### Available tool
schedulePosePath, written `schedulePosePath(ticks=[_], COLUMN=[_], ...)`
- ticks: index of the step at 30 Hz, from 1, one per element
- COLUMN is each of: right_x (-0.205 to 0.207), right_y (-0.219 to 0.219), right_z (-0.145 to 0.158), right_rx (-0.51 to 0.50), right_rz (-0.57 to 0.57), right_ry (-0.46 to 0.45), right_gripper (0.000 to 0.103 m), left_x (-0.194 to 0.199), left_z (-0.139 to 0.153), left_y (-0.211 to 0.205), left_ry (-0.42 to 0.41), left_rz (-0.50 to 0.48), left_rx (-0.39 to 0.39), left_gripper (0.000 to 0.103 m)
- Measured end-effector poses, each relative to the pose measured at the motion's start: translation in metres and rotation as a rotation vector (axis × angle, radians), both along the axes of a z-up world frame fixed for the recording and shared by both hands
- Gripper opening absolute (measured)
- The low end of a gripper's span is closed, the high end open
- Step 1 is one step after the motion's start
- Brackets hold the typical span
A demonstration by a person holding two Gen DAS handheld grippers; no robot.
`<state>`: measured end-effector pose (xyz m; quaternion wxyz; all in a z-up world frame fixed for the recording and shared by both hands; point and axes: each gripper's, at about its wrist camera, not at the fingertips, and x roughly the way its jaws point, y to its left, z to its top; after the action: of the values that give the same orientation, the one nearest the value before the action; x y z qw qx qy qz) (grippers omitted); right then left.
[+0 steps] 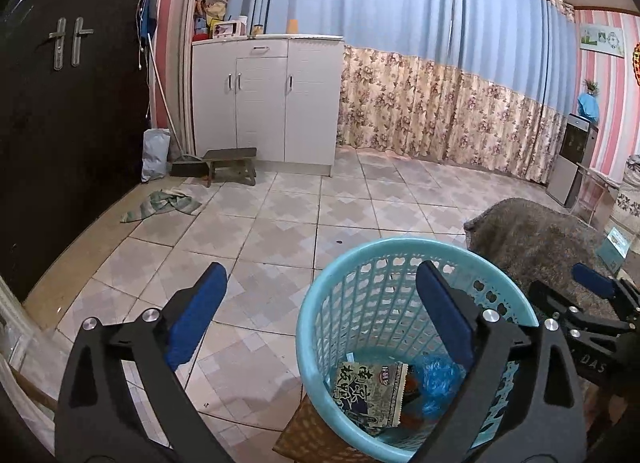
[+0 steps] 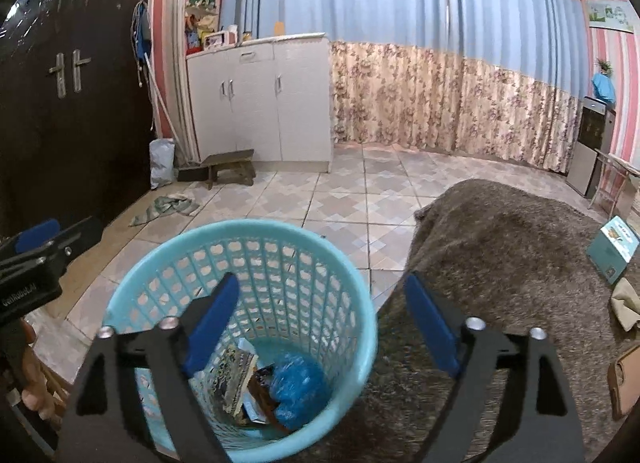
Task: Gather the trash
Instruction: 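Open the right tool over the basket to drop the blue bag, then move both tools back over the rug toward the cream bowl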
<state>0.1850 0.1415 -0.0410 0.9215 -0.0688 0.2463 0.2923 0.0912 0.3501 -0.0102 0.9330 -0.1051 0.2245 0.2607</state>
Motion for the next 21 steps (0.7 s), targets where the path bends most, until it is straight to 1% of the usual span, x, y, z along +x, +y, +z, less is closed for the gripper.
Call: schedulePosePath(ticks=[3, 6, 10, 15, 17, 18, 21], right_x=[0.001, 0.007, 0.01, 0.012, 0.018, 0.02, 0.026], right_y=[-0.011, -0.025, -0.049, -0.097, -0.127, -0.136, -0.176], right_z=[0.004, 0.007, 0.015, 0.034, 0.044, 0.047, 0.056], right_rx=[0.004, 0.009, 0.011, 0.029, 0.055, 0.063, 0.091], right_rz=[-0.023, -0.036, -0.058, -0.133, -0.181, -0.193, -0.252], right_ry=[-0.01, 0.008, -0.002, -0.046, -0.05, -0.049, -0.045], right_gripper=[0.094, 0.094, 0.094, 0.098, 0.098, 0.098, 0.098], left_x=[0.0, -0.001, 0.0, 0.003, 0.006, 0.008, 0.014], left_z=[0.002, 0.006, 0.013, 0.023, 0.026, 0.027, 0.03], left_y=[-0.003, -0.01, -0.027, -0.052, -0.065, -0.071, -0.096], left_ry=[0.0, -0.003, -0.008, -0.026, -0.03, -0.029, -0.031], left_rz=[-0.001, -0.001, -0.012, -0.035, -0.056, -0.064, -0.092], left_rx=[0.003, 0.007, 0.013, 0.012, 0.006, 0.009, 0.031], left_gripper=[0.094, 0.095, 0.096, 0.097, 0.097, 0.097, 0.097])
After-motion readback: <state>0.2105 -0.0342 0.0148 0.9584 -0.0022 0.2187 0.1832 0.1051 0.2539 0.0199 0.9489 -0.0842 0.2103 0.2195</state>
